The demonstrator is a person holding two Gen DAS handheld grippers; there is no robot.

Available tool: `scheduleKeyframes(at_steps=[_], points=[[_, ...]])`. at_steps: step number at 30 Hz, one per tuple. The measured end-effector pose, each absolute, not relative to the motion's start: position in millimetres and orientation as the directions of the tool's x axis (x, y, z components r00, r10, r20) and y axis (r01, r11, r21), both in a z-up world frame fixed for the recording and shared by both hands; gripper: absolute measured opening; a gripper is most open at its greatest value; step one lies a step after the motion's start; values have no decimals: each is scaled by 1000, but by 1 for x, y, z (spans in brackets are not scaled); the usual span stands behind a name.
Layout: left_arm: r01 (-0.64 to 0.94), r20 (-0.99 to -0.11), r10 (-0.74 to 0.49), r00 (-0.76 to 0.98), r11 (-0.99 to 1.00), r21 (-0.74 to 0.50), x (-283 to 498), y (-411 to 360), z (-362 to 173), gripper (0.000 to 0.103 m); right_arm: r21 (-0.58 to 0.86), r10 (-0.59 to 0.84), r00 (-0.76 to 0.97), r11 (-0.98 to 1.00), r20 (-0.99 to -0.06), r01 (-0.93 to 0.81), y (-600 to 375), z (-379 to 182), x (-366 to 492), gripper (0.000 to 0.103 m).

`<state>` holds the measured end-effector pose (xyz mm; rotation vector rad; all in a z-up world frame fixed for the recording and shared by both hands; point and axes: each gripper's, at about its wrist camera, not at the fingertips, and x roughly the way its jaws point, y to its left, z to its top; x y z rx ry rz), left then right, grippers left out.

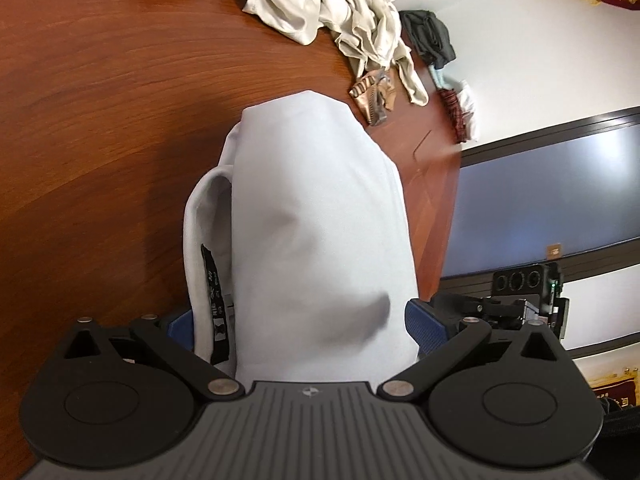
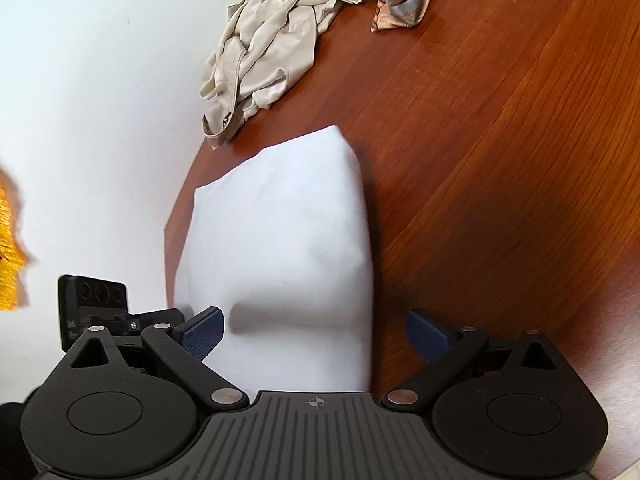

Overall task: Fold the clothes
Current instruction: 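Lift the folded shirt with both grippers and carry it toward the clothes stack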

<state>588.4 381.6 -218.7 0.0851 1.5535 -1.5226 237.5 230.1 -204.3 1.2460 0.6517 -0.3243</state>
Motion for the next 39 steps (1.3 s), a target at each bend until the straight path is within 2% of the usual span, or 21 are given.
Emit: scheduleKeyframes(at_steps=[4,7,9,11,16,30,39], points=[[595,-600,-559,-572,220,-773,584,383,-222,102,789,162,787,305,-595,533,237,-209,249,93],[589,-582,-567,-583,199,-783,574,382,-224,102,778,154,781,325,-605,538,242,-206,255,93],[608,-590,-554,-588,179,-774,564,381,-222,101,773,144,778,320,-611,548,243,-205,256,89],[629,-606,-546,-579,174,-758,555,379,-219,96,767,137,774,322,-618,555,243,-204,255,85],[640,-612,-565,-554,183,-747,541,382,-205,89,755,101,776,337,-623,562,244,-189,249,79],[714,-596,-574,-561,28,-699,450,343,-130,89,751,-96,808,319,-581,578,240,-119,158,82],[735,-603,-502,-620,-104,-670,365,280,-100,89,749,-263,784,240,-562,618,229,-89,61,83]])
